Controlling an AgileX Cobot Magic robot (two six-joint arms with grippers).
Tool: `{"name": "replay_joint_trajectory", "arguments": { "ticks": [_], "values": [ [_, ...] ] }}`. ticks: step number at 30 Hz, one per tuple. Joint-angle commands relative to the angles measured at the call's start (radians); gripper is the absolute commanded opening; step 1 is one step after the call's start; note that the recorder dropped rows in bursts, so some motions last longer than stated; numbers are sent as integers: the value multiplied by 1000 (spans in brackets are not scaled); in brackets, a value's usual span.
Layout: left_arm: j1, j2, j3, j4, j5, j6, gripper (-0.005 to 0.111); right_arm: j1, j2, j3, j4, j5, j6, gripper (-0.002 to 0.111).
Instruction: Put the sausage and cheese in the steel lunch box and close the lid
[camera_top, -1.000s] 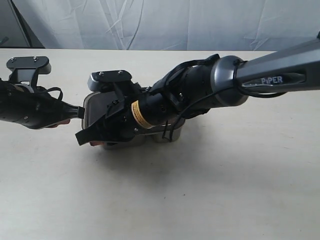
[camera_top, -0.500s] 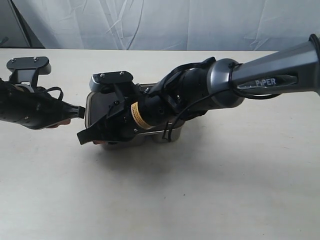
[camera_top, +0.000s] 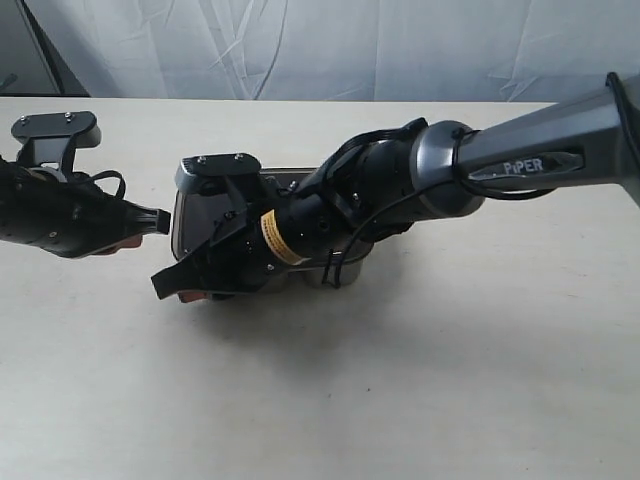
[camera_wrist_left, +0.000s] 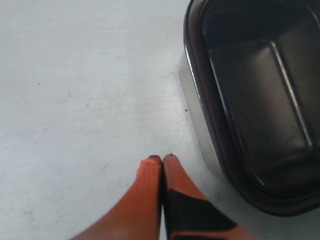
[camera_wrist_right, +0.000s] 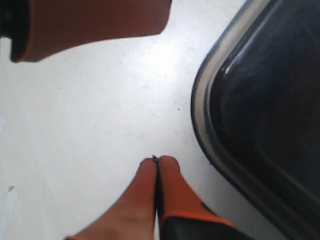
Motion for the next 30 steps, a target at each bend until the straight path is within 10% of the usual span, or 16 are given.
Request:
{"name": "replay_joint_trajectory", "arguments": {
  "ticks": [1, 17, 30],
  "values": [
    [-1, -21, 5, -7, 0, 4, 0, -6, -42, 0, -3, -6, 1, -1],
    [-5, -123, 2, -9, -18, 6, 0, -22, -196, 54, -3, 145, -1, -1],
    [-180, -6, -108, 29, -153, 142, 0, -232, -194, 127, -3, 173, -1, -1]
  ]
}}
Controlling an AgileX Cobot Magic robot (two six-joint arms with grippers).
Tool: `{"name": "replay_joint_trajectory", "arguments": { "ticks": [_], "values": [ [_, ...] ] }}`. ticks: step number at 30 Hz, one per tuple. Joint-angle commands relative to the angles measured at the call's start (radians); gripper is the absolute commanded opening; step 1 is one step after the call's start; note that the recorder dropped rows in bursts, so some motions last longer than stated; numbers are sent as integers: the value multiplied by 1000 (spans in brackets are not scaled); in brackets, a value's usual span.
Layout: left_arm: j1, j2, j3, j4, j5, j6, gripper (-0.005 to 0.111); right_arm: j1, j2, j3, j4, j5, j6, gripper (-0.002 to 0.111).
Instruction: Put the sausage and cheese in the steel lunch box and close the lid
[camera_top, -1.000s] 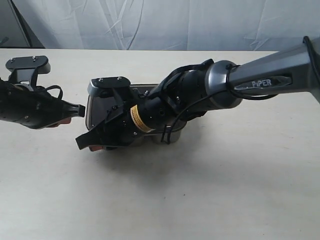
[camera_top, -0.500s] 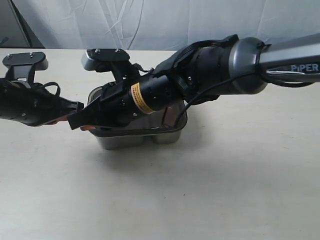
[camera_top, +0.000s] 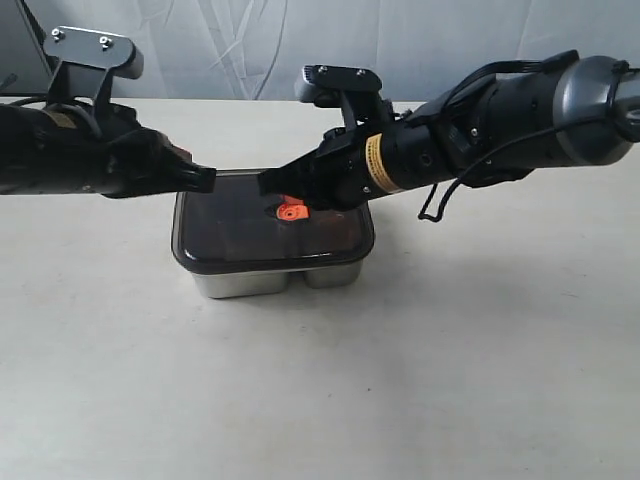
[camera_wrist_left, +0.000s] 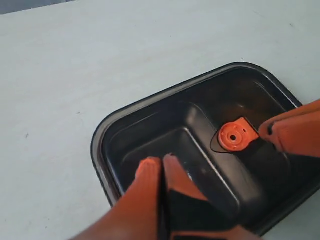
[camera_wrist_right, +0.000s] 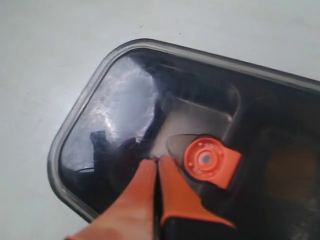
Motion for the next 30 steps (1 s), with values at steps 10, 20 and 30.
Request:
{"name": "replay_joint_trajectory", "arguments": {
  "ticks": [10, 20, 30],
  "values": [
    [-13, 276, -64, 73, 34, 8, 0, -53, 1, 6, 1, 58, -38, -1],
    [-13, 291, -64, 73, 49, 8, 0, -62, 128, 6, 1, 47, -38, -1],
    [-13, 376, -62, 75, 83, 8, 0, -62, 198, 6, 1, 26, -34, -1]
  ]
}}
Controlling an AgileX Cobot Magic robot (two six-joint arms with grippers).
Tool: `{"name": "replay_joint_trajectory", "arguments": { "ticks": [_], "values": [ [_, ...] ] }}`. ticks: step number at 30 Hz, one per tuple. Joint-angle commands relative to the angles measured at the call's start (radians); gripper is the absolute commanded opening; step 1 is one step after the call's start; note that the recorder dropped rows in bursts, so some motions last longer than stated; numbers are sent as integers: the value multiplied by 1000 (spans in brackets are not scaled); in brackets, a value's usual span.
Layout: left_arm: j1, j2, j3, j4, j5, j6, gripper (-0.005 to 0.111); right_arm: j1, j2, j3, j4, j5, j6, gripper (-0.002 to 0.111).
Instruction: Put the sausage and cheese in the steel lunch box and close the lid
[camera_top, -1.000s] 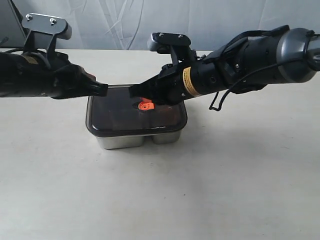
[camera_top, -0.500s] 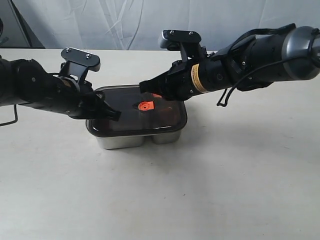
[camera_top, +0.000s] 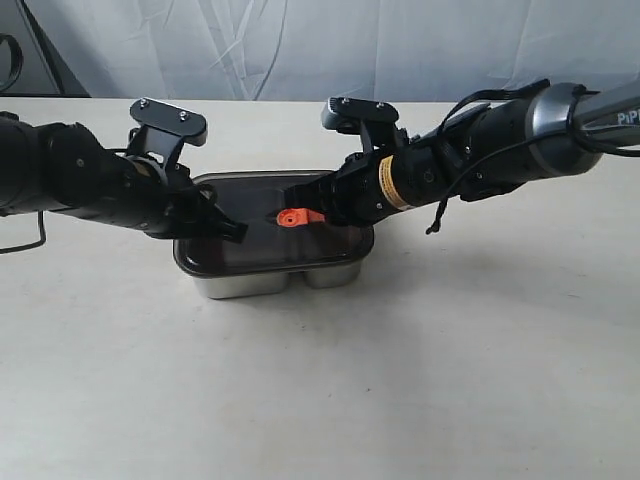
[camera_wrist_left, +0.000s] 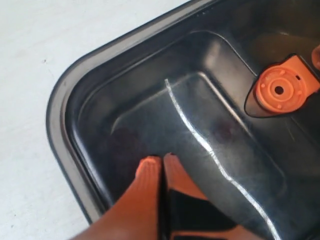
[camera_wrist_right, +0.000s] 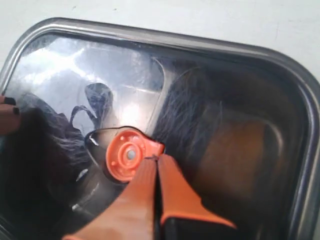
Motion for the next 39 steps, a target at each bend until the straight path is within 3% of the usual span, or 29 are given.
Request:
{"name": "replay_joint_trajectory", "arguments": {
  "ticks": [1, 13, 18, 26, 33, 39],
  "values": [
    [-3, 67, 15, 10, 72, 0, 0, 2, 51, 17, -35, 9, 1, -1],
    [-3, -229, 15, -36, -21, -5, 0, 2, -183, 17, -35, 10, 3, -1],
    [-1, -146, 15, 8, -180, -5, 0, 2, -178, 17, -35, -56, 10, -1],
    [15, 84, -3, 25, -288, 16, 0, 2, -148, 17, -35, -69, 10, -1],
    [49, 175, -51, 15, -151, 18, 0, 2, -147, 17, -35, -89, 10, -1],
    [49, 52, -51, -8, -138, 15, 0, 2, -147, 17, -35, -85, 10, -1]
  ]
}}
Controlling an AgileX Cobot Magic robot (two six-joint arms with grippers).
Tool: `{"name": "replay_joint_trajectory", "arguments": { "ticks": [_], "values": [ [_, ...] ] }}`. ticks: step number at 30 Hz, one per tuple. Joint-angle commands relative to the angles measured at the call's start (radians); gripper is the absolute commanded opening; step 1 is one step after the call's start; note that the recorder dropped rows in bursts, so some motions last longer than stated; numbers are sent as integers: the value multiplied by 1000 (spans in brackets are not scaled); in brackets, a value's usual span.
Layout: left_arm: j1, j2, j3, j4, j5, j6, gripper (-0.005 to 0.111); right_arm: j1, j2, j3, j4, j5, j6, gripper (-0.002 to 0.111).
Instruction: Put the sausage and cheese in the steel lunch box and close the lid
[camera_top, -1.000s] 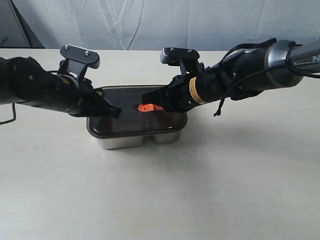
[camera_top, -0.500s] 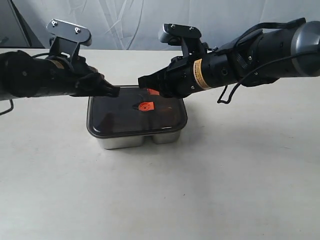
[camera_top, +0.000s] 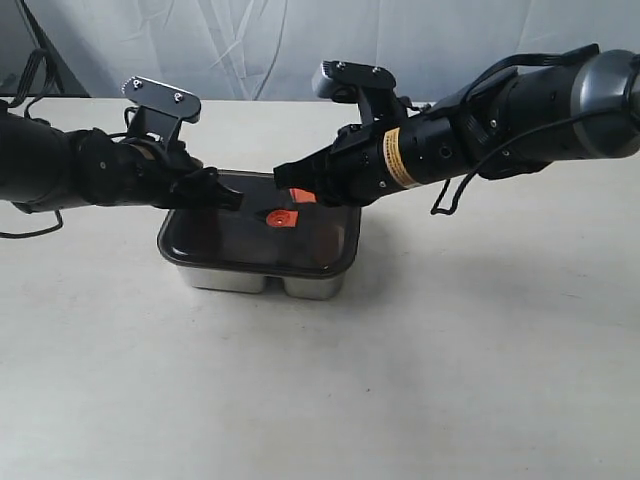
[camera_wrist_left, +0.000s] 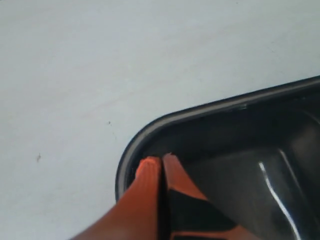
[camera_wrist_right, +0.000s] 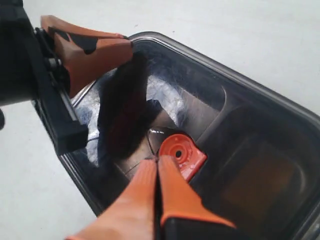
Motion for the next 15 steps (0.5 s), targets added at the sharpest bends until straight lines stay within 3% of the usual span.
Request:
{"name": "replay_joint_trajectory", "arguments": {
  "ticks": [1, 8, 15],
  "values": [
    [6, -100, 15, -23, 111, 0, 0, 0, -3, 3, -3, 8, -1, -1],
    [4, -467, 27, -65, 298, -1, 0, 2, -184, 25, -3, -15, 19, -1],
    [4, -1080, 270, -137, 432, -3, 0, 178, -574, 392, -3, 432, 16, -1]
  ]
}}
